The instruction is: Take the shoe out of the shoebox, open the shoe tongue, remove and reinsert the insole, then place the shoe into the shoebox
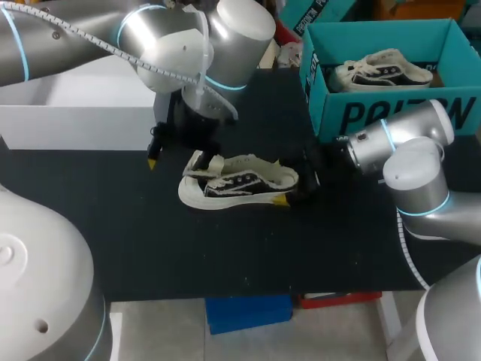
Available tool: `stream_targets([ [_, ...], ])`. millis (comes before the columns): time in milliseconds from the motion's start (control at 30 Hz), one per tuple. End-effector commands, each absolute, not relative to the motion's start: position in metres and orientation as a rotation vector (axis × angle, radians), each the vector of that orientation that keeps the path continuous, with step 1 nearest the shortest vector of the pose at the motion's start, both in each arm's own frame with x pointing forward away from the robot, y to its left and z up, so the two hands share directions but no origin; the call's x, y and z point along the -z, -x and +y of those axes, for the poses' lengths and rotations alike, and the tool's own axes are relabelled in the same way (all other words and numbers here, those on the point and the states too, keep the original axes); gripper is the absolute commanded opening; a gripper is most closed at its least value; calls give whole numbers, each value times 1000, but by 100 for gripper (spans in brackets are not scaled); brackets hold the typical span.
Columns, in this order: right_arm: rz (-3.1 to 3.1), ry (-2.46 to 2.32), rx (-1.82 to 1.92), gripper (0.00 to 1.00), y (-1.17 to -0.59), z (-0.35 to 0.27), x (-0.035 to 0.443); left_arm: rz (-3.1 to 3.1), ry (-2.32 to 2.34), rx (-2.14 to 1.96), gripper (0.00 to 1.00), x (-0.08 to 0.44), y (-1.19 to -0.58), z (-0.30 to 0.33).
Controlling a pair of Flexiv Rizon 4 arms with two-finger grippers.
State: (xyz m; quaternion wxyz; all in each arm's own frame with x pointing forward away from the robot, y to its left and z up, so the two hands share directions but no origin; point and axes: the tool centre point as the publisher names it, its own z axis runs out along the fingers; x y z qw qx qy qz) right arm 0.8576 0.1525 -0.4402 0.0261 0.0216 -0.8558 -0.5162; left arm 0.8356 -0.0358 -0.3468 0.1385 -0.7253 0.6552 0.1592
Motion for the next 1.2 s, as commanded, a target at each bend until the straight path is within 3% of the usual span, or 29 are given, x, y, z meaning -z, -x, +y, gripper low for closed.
stream_targets([
  [33, -2645, -64, 1595, 0, -857, 153, 445, 1966, 2115, -404, 100, 351, -836, -29],
  [333, -2645, -64, 1595, 0, -857, 153, 445, 2698, 1879, 172, 100, 284, -825, -31],
  [367, -2645, -64, 1595, 0, -857, 153, 445, 2830, 1749, 244, 93, 274, -821, -34],
  [400, -2645, -64, 1595, 0, -857, 153, 445, 2935, 1646, 291, 42, 268, -818, -36],
  [433, -2645, -64, 1595, 0, -857, 153, 445, 2967, 1606, 306, 35, 266, -817, -37],
  [467, -2645, -64, 1595, 0, -857, 153, 445, 3116, 1344, 368, 0, 256, -809, -44],
  [600, -2645, -64, 1595, 0, -857, 153, 445, 3394, 655, 379, 0, 246, -799, -62],
  [800, -2645, -64, 1595, 0, -857, 153, 445, 3439, 241, 345, 0, 245, -805, -86],
  [1200, -2645, -64, 1595, 0, -857, 153, 445, 3443, 220, 349, 0, 245, -805, -86],
])
